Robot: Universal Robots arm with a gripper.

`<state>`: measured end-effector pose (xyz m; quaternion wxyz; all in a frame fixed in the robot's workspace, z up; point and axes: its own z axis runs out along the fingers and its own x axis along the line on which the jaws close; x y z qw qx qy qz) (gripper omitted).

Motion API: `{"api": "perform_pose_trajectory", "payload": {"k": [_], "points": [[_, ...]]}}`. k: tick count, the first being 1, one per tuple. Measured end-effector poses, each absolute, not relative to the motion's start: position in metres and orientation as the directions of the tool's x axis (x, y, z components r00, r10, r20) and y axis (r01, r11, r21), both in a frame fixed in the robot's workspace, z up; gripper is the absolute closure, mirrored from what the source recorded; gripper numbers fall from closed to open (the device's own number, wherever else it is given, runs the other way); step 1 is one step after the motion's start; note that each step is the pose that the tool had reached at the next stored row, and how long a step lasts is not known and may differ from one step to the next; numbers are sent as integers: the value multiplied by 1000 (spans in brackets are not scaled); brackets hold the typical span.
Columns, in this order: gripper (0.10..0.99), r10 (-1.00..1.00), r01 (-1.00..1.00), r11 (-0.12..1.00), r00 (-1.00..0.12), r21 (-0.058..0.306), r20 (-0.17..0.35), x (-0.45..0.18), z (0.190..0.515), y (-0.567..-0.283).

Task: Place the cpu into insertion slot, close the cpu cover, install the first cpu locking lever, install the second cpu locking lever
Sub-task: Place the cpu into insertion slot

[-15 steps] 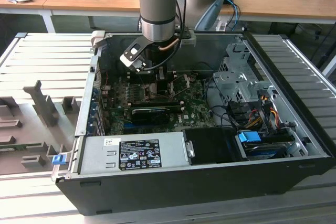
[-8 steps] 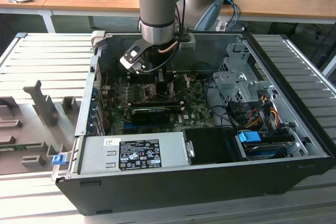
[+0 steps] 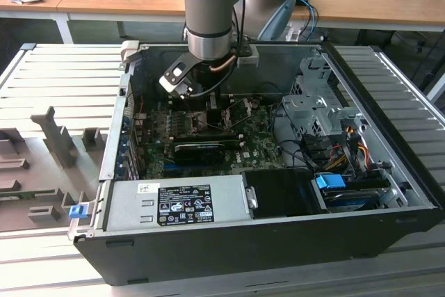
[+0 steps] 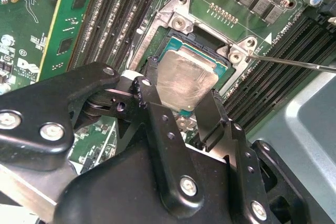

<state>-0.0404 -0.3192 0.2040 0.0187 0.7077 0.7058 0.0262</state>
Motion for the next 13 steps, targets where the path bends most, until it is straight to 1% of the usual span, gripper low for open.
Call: {"api": "perform_pose_trajectory", "payload": {"k": [10,11,12,13], "points": [[557,1000,998,-3,2,63,10,-40,203,-319],[549,1000,998,-3,2,63,10,-40,202,-319],[482,1000,998,-3,3,63,10,-40,202,-319],[482,1000,998,-3,3,64,10,-40,202,-319]]}}
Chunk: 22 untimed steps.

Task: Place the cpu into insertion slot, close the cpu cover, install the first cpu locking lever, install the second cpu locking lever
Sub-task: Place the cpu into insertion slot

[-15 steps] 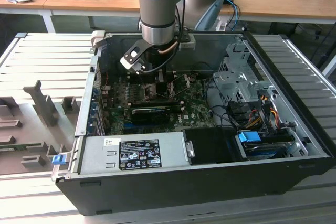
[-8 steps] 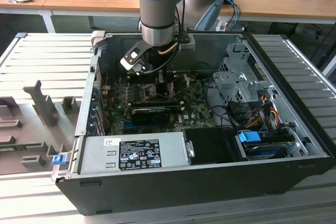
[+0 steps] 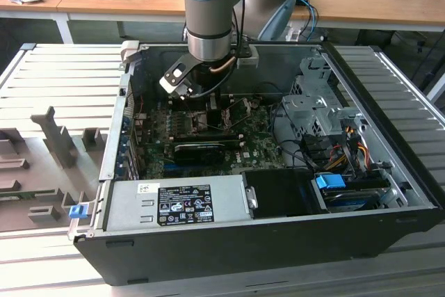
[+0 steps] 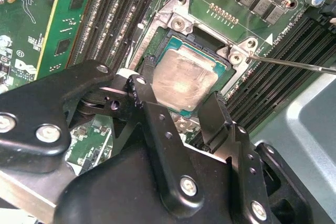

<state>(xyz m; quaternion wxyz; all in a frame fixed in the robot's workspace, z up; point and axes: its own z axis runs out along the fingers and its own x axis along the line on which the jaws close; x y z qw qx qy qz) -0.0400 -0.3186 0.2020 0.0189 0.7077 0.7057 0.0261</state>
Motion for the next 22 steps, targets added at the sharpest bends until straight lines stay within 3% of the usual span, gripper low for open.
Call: {"api": "perform_pose_trajectory", "payload": {"k": [11,12,13,14,16,18,22], "points": [[498,1000,998,-3,2,61,9,-39,218,-316],[627,1000,998,-3,2,61,8,-39,220,-317],[686,1000,998,-3,2,61,7,-39,220,-318],[867,1000,998,-3,3,61,6,-39,220,-318],[867,1000,998,-3,3,61,4,-39,221,-318],[980,1000,998,-2,2,61,2,-39,222,-318],[980,1000,998,-3,2,61,2,-39,225,-318]]}}
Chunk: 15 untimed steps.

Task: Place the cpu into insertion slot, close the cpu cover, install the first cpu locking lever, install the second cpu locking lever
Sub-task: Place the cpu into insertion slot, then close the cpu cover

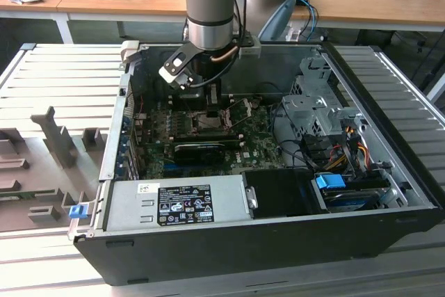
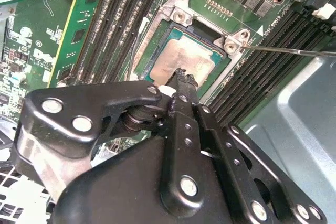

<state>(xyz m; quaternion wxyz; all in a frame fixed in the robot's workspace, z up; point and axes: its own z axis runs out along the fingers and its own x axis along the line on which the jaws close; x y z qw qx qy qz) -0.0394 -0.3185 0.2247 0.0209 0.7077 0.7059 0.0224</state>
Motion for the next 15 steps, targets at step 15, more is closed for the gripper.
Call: {"api": "perform_pose_trajectory", "payload": {"k": [15], "points": [[980,1000,998,-3,2,55,2,-25,236,-319]]}}
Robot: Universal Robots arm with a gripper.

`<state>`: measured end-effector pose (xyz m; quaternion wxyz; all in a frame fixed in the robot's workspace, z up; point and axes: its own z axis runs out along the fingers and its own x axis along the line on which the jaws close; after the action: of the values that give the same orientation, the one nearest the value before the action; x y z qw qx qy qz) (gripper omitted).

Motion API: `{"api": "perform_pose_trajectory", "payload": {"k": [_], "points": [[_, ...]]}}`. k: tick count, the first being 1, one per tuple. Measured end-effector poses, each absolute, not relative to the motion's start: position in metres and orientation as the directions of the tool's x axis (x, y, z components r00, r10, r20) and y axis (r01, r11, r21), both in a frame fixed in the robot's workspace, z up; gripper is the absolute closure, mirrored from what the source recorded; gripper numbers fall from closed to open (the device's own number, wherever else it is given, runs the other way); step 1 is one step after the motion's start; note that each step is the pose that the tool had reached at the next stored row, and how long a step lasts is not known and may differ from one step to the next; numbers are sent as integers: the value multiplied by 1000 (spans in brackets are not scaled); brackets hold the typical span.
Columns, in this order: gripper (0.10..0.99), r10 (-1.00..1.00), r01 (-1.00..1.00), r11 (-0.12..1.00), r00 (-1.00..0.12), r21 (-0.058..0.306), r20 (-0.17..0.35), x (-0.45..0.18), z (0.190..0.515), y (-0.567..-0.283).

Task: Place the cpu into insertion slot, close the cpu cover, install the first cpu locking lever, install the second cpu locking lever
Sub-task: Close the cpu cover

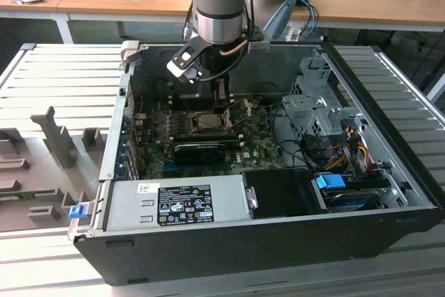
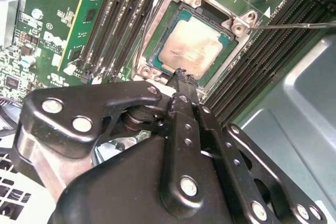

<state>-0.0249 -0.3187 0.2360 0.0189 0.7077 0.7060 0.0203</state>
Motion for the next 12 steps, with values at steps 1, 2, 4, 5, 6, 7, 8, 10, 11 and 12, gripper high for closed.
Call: {"api": "perform_pose_trajectory", "payload": {"k": [1,2,4,5,6,7,8,10,11,12], "points": [[980,1000,998,-3,2,55,2,-25,237,-319],[980,1000,998,-3,2,55,2,-25,238,-319],[980,1000,998,-3,2,55,2,-25,241,-319],[980,1000,998,-3,2,55,2,-25,242,-319],[980,1000,998,-3,2,55,2,-25,244,-319],[980,1000,998,-3,2,55,2,-25,246,-319],[980,1000,998,-2,2,55,2,-25,250,-319],[980,1000,998,-3,2,55,2,-25,257,-319],[980,1000,998,-3,2,55,2,-25,259,-319],[980,1000,998,-3,2,55,2,-25,260,-319]]}}
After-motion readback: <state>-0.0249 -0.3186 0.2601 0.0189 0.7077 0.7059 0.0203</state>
